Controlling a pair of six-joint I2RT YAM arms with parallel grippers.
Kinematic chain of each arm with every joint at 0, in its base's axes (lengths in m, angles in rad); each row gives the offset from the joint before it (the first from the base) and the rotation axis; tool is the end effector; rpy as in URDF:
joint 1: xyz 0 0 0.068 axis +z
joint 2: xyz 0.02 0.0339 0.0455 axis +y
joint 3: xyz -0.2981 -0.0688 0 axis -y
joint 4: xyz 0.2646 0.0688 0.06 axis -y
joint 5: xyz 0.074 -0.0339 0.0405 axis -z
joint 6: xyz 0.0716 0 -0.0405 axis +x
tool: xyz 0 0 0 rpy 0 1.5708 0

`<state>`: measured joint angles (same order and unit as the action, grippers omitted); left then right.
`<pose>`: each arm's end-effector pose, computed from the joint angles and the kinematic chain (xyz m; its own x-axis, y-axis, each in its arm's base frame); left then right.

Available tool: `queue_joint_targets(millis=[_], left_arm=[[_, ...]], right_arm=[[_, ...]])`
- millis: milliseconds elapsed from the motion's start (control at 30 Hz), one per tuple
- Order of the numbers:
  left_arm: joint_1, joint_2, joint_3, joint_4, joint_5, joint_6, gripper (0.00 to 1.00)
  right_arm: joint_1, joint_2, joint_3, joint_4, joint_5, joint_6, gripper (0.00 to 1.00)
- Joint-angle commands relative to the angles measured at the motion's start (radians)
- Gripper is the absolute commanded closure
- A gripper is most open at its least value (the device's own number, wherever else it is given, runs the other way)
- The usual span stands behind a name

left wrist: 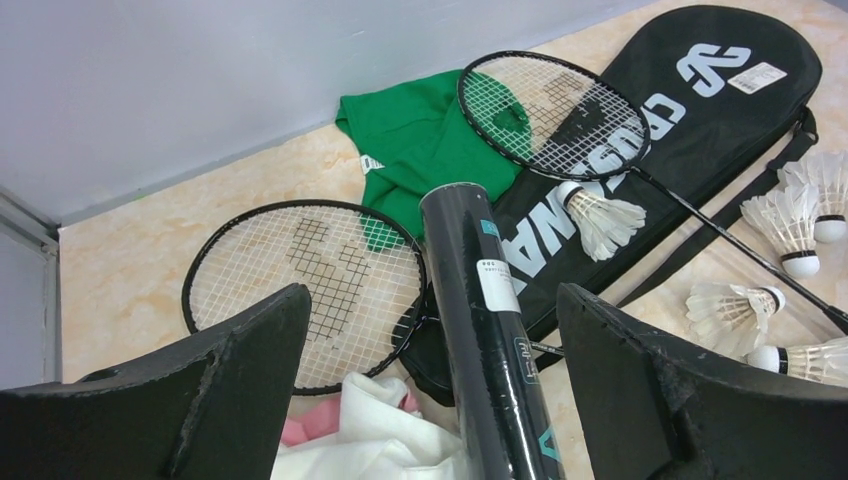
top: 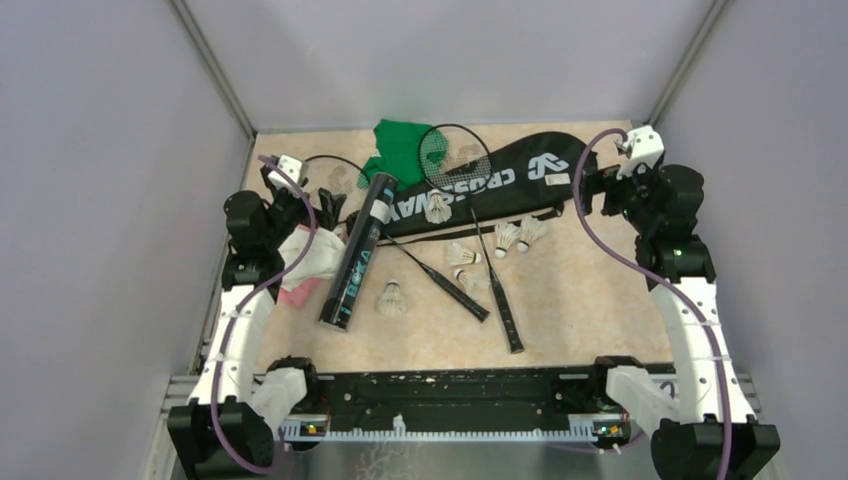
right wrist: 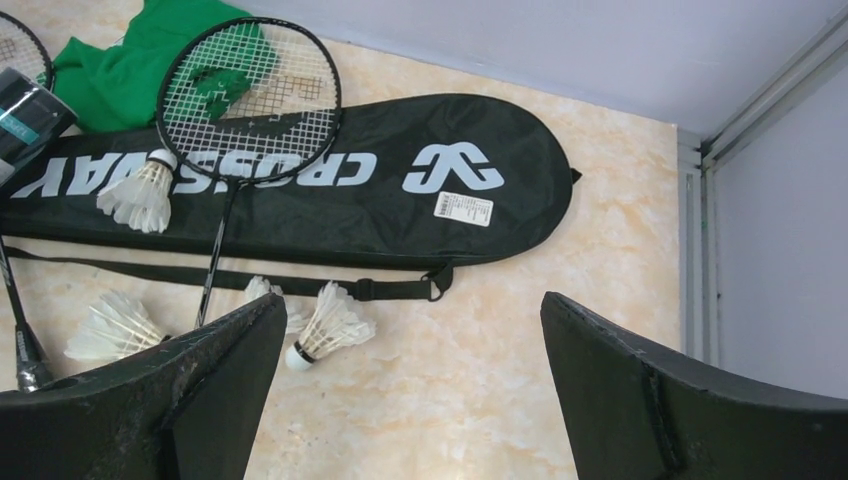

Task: Pack up the badminton gear
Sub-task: Open the lid of the shuttle tube.

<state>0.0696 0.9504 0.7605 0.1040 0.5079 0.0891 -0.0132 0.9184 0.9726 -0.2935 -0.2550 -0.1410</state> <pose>0.2557 -0.0171 0.3533 -0.0476 0.0746 -0.9961 0.4286 0.9023 0.0471 0.2394 0.0149 0.3907 -0.2020 -0.1333 -0.9703 -0.2633 0.9616 -0.0773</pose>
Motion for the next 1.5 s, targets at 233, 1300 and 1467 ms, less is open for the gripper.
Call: queue_joint_targets(millis=[233, 1300, 1467], left_arm=[[0.001, -0.013, 0.049, -0.353, 0.201, 0.371, 0.01], [-0.281, 0.434, 0.053, -0.336, -0.281, 0.216, 0.02], [-0.281, 0.364, -0.025, -0.33, -0.291, 0.28, 0.01]], right_arm=[[0.007, -0.034, -0.113, 0.017, -0.189, -0.066, 0.02], [0.007, -0.044, -0.179, 0.028, -0.184, -0.103, 0.02], [0.007, -0.043, -0.182, 0.03, -0.192, -0.1, 0.02]])
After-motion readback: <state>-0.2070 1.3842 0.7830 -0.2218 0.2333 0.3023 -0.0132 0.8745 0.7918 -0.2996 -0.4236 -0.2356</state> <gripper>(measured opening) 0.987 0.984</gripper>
